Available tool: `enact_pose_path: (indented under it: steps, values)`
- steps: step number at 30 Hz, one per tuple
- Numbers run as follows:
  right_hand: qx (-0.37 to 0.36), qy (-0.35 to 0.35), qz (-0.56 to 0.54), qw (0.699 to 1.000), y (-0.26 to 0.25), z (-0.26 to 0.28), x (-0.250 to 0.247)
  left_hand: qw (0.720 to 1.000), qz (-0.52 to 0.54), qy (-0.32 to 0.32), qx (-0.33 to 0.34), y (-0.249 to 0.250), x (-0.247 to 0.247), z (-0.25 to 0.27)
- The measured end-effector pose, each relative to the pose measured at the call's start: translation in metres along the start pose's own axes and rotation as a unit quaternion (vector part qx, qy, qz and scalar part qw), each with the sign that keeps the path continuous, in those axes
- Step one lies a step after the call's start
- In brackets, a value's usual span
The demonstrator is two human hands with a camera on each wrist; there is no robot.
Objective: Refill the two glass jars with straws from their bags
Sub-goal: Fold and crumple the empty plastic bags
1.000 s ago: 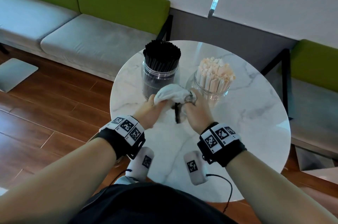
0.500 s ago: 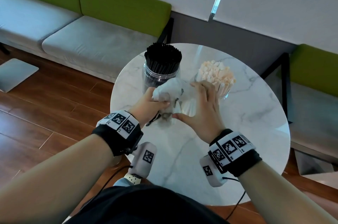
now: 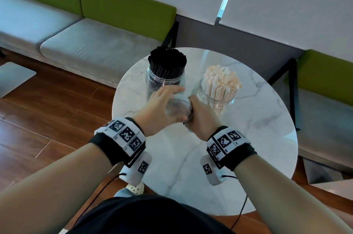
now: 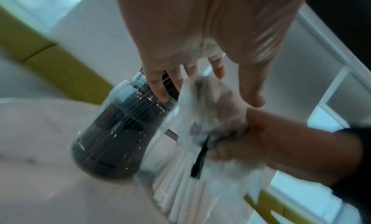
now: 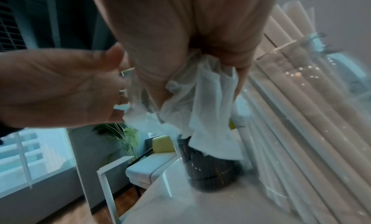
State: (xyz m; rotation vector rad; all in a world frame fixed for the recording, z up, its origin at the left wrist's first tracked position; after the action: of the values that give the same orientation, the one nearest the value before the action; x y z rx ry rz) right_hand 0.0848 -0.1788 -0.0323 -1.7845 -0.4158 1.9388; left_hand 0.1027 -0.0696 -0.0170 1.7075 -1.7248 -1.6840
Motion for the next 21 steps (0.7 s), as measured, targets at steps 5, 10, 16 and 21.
enact_pose_path:
  steps: [5,10,16,21]
  values:
    - [-0.005,0.038,-0.132,0.991,0.002,0.010,-0.014,0.991,0.054,0.125,-0.016,0.005,-0.029,0.003]
    - [0.098,-0.046,-0.293,0.950,0.030,0.008,0.000,0.977,0.137,0.159,-0.034,0.000,-0.028,0.007]
    - [0.083,0.069,-0.373,0.921,0.024,0.005,-0.020,0.991,0.036,0.019,-0.126,-0.012,0.004,0.020]
    - [0.034,0.046,-0.334,0.941,0.000,0.016,-0.006,0.915,0.359,0.057,-0.176,0.000,0.025,0.013]
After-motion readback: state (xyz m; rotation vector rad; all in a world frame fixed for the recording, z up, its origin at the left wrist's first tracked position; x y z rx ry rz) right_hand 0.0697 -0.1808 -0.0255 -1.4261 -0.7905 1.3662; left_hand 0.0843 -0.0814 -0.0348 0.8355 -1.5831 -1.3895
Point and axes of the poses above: each hand's wrist, its own z-axis away from the middle knuckle, its own x-axis out of the palm, y = z × x, the point moved 10 cm from there along -z, towards the middle knuckle, and after that the axes turned 12 degrees about x, right-handed, at the moved point
